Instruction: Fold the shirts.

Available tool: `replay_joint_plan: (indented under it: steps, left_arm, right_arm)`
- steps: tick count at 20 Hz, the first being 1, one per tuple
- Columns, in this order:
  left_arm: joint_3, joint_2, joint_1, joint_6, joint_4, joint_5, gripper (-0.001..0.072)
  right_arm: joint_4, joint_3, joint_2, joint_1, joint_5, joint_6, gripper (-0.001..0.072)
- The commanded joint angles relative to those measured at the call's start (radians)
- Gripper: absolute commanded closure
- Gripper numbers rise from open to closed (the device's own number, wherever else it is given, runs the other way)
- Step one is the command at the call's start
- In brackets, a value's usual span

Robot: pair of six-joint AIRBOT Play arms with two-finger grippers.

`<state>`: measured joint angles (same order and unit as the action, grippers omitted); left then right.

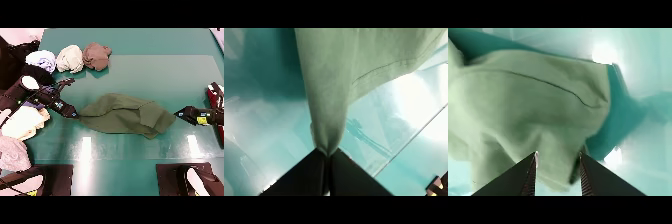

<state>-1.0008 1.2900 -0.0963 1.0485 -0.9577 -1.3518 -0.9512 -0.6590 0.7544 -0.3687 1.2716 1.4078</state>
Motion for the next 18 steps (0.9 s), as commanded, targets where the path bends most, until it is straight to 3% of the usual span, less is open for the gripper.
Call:
replay_joint_plan:
  steps: [1, 7, 10, 11, 14, 18]
  left_arm:
    - [-0.001, -0.001, 0.000, -0.001, 0.000, -0.014, 0.0685]
    - [-0.001, -0.001, 0.000, -0.001, 0.000, -0.034, 0.0685]
    - [-0.001, -0.001, 0.000, -0.001, -0.001, -0.037, 0.0685]
    - [-0.001, -0.001, 0.000, -0.001, 0.000, -0.036, 0.0685]
    - [-0.068, -0.015, 0.017, 0.003, -0.029, -0.056, 0.0685]
    - [-0.385, -0.061, 0.066, 0.063, -0.031, -0.108, 0.0685]
  right_arm:
    - [-0.028, 0.000, 0.000, 0.000, 0.022, 0.012, 0.0388]
    - [0.116, 0.000, 0.108, -0.001, 0.027, -0.031, 0.0402]
    - [0.118, 0.000, 0.091, -0.001, -0.006, -0.048, 0.0657]
    - [0.118, 0.000, 0.063, -0.001, -0.024, -0.048, 0.0688]
    - [0.119, -0.043, -0.047, -0.001, -0.092, -0.047, 0.0690]
    - [0.122, -0.267, -0.109, -0.001, -0.092, -0.047, 0.0690]
